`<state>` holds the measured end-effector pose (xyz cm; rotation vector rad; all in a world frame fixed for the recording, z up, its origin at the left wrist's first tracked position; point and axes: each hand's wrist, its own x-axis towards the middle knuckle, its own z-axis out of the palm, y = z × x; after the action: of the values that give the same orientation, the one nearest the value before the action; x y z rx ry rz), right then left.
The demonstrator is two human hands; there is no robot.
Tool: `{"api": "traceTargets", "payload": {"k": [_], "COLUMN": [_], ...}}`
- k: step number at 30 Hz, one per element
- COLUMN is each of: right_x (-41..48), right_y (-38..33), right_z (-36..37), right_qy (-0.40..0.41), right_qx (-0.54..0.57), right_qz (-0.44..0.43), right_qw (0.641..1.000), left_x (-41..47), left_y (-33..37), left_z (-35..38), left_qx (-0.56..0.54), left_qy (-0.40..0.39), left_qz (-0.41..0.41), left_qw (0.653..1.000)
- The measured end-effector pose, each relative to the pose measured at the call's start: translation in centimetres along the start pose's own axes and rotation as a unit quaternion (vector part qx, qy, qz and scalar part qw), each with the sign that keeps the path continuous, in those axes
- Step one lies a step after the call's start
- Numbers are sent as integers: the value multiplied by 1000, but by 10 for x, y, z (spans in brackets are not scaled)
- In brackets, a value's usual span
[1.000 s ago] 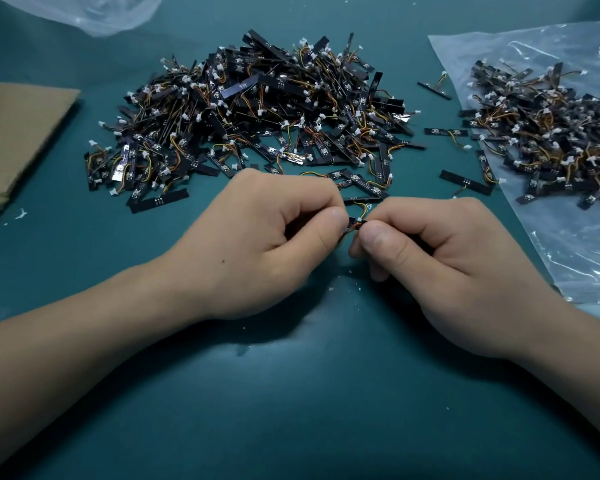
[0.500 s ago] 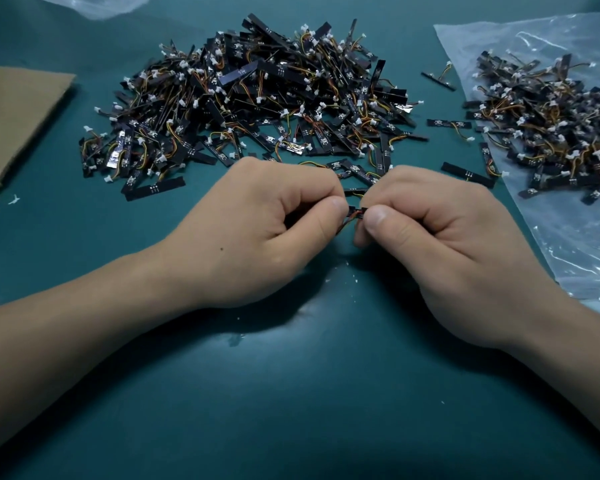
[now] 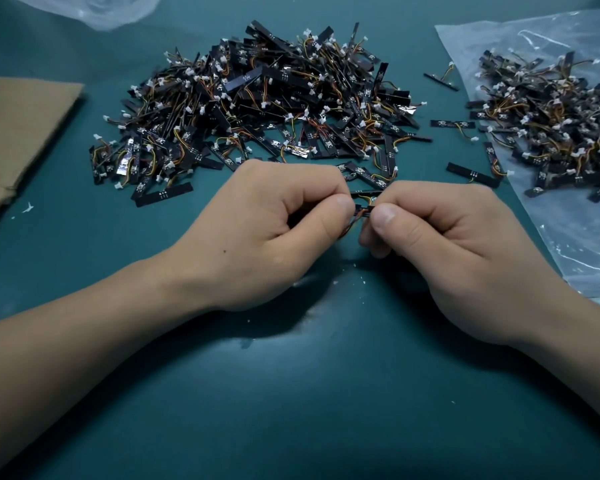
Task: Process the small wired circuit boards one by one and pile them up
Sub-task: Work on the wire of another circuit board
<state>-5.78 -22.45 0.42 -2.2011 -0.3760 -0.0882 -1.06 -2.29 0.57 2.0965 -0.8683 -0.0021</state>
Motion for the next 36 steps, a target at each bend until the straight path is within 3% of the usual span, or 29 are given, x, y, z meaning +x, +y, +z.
{"api": "traceTargets", "payload": {"k": [18,36], "right_x": [-1,0], "right_y": [5,8], "right_z": [-2,-4], "right_qy": [-37,-74], "right_qx": [2,-8], "right_qz": [-14,-54], "right_qw": [999,996], "left_x": [0,-1], "left_y": [0,-2], "left_z": [0,-7], "left_qx": [-10,-102], "left_qy": [-28,-41], "left_qz": [-7,-11], "left_qw": [1000,994]}}
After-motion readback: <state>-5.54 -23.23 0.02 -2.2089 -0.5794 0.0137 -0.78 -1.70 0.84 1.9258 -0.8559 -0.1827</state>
